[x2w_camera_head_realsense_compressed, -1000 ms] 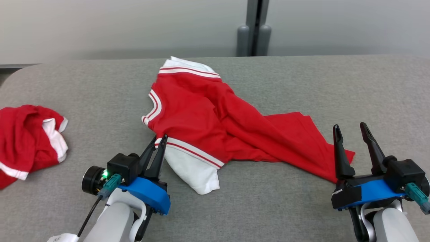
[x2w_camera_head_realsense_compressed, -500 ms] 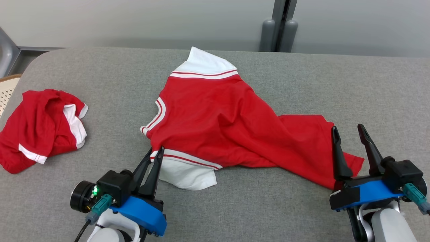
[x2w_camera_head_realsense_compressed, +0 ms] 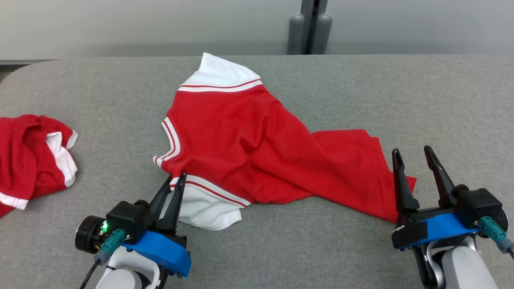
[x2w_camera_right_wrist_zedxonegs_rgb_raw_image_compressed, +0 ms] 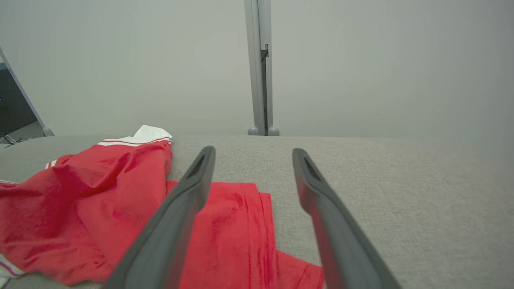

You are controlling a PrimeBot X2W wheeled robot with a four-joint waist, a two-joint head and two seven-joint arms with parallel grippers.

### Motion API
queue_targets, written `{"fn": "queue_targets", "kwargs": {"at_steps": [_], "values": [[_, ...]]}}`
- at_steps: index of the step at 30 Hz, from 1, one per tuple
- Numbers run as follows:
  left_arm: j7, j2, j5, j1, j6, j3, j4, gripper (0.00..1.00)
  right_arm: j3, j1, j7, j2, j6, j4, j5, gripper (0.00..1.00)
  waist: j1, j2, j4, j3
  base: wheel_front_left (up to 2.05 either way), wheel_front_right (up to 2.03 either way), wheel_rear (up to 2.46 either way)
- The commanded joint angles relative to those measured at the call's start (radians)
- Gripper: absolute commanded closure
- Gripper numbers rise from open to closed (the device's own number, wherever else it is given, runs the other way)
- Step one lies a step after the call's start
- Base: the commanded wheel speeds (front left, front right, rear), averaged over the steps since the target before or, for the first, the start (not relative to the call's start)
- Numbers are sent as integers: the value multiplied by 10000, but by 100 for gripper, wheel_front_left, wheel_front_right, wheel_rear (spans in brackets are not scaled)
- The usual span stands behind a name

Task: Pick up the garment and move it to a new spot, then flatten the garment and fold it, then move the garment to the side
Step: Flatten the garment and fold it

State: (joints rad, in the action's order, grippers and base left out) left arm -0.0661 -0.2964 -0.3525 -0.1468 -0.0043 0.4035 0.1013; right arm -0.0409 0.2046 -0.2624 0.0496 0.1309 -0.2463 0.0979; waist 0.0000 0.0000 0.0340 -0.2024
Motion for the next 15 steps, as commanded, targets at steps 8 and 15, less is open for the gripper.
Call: {"fn": "queue_targets", "kwargs": {"at_steps": [8,15], "values": [[-490,-80,-181,-674,8,-309,731,100,-32,263,-41,16,0,80,-189,0,0,0,-482,-334,0,0,0],[-970,-76,-276,-1481,-58,-576,1802,100,-15,515,-41,16,-1,103,-202,0,0,0,-958,-656,0,0,0]]}}
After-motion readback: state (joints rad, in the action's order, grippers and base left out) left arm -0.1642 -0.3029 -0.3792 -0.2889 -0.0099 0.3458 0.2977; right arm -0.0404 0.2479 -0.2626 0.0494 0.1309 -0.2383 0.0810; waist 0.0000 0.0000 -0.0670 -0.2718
